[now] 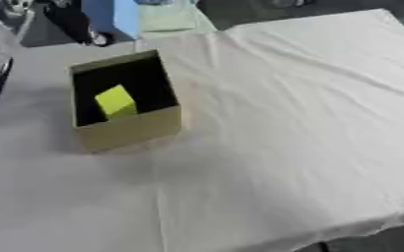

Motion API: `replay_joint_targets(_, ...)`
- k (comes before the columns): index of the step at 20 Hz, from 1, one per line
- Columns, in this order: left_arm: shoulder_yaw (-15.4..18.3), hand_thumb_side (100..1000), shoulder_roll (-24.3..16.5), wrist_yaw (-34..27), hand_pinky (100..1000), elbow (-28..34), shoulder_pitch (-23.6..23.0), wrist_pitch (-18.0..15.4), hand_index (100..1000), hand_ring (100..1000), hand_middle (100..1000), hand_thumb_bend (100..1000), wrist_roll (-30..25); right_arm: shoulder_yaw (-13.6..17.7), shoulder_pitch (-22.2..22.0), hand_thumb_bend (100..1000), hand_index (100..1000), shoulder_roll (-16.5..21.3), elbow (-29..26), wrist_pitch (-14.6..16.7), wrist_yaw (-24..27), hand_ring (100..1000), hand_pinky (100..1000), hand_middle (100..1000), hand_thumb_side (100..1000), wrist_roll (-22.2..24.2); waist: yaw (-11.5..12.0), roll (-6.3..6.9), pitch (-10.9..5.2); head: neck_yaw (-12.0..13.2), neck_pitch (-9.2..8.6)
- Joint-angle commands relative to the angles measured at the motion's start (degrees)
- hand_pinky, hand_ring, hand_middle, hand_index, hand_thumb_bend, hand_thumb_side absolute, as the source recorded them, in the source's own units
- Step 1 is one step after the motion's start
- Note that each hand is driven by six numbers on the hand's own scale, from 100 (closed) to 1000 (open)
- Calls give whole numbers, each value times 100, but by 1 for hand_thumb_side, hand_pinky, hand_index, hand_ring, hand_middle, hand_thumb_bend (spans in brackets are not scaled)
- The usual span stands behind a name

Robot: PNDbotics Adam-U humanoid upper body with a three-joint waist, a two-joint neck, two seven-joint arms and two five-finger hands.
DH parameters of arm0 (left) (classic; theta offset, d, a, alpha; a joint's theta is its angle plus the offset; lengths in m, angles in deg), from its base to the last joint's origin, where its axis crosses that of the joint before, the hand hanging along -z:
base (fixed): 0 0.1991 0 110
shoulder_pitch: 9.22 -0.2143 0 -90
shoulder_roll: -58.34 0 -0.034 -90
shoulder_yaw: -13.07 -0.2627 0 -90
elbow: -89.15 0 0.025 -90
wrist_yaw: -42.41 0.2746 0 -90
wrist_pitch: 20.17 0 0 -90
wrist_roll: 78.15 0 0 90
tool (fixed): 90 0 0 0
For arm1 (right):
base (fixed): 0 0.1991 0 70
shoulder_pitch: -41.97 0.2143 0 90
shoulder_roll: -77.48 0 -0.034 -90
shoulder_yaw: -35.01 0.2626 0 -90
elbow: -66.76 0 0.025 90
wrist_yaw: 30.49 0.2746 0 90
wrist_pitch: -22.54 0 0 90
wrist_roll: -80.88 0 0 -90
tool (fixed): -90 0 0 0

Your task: Pick up objects on the table and place them in the box.

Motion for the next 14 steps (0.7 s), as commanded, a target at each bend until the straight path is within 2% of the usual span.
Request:
replay_joint_targets(1,90,100,54,47,293,-139,153,-45,664,457,454,265,116,6,125,100,851,38,-91,27,41,738,810,570,749,10,-30,-16,-53,1,29)
replay_joint_targets(5,79,110,138,147,334,-368,130,-105,679,483,480,303,139,5,143,100,852,39,-91,25,47,737,809,569,751,2,-65,9,9,1,29)
replay_joint_targets(6,82,146,154,164,361,-407,123,-121,695,504,502,328,138,5,145,100,852,42,-91,24,47,737,809,568,752,-2,-71,17,22,-1,29)
replay_joint_targets(12,73,156,213,302,425,-568,80,-194,716,551,548,378,71,7,154,100,852,45,-91,21,44,737,809,568,752,-20,-85,45,60,-13,29)
replay_joint_targets(14,68,206,224,339,462,-595,64,-220,751,582,577,415,9,9,153,100,852,46,-91,19,40,737,809,568,753,-26,-83,52,64,-18,29)
